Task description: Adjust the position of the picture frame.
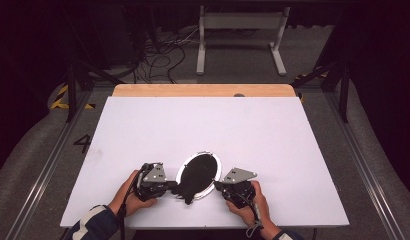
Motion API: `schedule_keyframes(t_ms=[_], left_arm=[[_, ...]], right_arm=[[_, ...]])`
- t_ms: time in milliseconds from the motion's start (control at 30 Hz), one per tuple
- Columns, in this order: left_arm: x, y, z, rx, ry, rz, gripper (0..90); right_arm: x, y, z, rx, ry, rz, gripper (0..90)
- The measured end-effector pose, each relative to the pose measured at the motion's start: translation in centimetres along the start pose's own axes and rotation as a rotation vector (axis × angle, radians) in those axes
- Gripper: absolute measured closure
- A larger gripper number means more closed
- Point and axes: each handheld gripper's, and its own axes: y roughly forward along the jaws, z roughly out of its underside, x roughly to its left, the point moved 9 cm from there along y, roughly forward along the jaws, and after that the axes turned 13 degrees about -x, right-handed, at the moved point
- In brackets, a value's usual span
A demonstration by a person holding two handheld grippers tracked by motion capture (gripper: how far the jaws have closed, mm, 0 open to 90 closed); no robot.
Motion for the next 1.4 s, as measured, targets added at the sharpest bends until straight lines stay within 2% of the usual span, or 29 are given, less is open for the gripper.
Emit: schedule_keyframes(t_ms=[200, 333, 533, 633, 767, 1100, 1267, 1400], left_arm=[[-0.1, 0.6, -0.4, 0.000, -0.001, -0.007, 89.6], [-0.4, 1.3, -0.9, 0.011, 0.032, -0.019, 89.6], [-0.5, 2.0, -1.4, 0.002, 0.036, -0.024, 88.8], [-0.5, 2.4, -1.7, 0.005, 0.052, -0.029, 88.4], [-0.5, 2.9, -2.0, -0.002, 0.043, -0.023, 88.4], [-0.5, 4.1, -2.8, -0.015, 0.054, -0.033, 87.4], [-0.6, 4.6, -3.1, -0.016, 0.084, -0.041, 87.6], [-0.6, 4.7, -3.2, -0.017, 0.092, -0.047, 88.1]], right_arm=[[-1.0, -0.2, 0.1, -0.001, -0.003, 0.019, 90.0], [-1.6, -0.3, 0.1, 0.004, -0.028, 0.044, 90.0], [-2.6, -0.5, 0.2, 0.003, -0.020, 0.067, 90.0], [-3.1, -0.5, 0.2, 0.003, -0.018, 0.081, 90.0], [-3.9, -0.5, 0.1, 0.003, -0.011, 0.100, 90.0], [-5.7, -0.2, 0.0, -0.001, -0.012, 0.145, 90.0], [-6.7, -0.1, -0.1, -0.013, 0.008, 0.144, 89.6], [-6.6, -0.3, 0.1, -0.002, -0.001, 0.139, 88.4]])
